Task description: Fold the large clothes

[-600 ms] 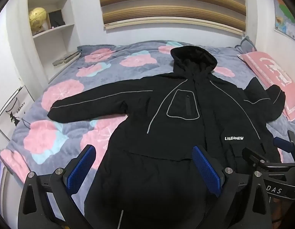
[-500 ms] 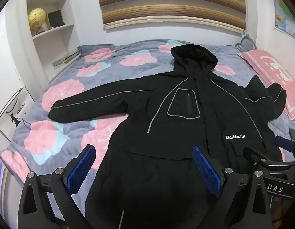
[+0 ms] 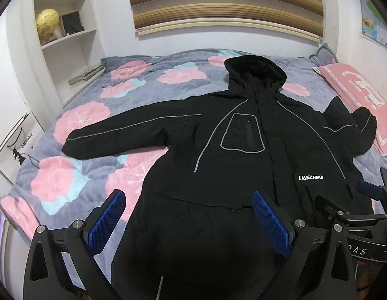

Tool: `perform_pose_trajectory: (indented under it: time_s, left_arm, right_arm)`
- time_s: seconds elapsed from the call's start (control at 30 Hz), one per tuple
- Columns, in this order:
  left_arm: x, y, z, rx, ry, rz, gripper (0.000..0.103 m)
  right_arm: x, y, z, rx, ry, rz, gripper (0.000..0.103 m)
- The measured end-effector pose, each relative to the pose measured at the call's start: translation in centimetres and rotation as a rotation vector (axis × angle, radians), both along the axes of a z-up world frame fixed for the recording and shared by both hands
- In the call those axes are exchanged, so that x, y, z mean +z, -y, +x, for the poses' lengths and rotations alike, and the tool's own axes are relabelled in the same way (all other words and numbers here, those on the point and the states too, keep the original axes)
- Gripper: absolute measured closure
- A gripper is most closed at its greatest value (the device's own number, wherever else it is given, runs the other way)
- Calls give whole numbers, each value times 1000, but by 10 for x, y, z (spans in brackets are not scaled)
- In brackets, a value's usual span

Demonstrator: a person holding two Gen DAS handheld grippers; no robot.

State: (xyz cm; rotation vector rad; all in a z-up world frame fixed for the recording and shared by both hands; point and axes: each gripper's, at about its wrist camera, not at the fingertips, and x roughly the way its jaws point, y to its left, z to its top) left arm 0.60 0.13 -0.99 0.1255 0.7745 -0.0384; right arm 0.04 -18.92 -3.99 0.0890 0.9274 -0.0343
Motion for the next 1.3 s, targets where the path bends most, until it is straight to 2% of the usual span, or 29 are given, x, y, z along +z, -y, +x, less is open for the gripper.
perform_pose_trajectory:
  time_s: [0.37,0.5,0.67,0.8,0.93,1.07,1.23,1.3]
  left_arm:
    - [-2,0,1,-3,6,-20,2]
    - [-4,-2,6,0,-9,53,2]
    - [-3,-11,15,14,-29,77,2]
    - [-1,-26,27,34,-21,38,2]
    - [1,-76,52,101,51,-58,2]
    - [-6,-157,85,230,122,-114,2]
    - [-32,-253,126,348,153,-150,2]
    - [-53,-283,144,388,104,-213,2]
  right_arm:
    - [-4,-7,3,25,-7,-7,0]
    - [-4,-9,7,28,-8,-14,0]
    - [0,-18,20,48,3,-25,0]
    - [8,-28,40,104,31,-34,0]
    - [16,-33,71,171,115,-55,0]
    - [1,-30,110,198,131,-56,0]
    - [-52,-17,159,179,142,-61,0]
    - [-80,-12,173,154,113,-47,0]
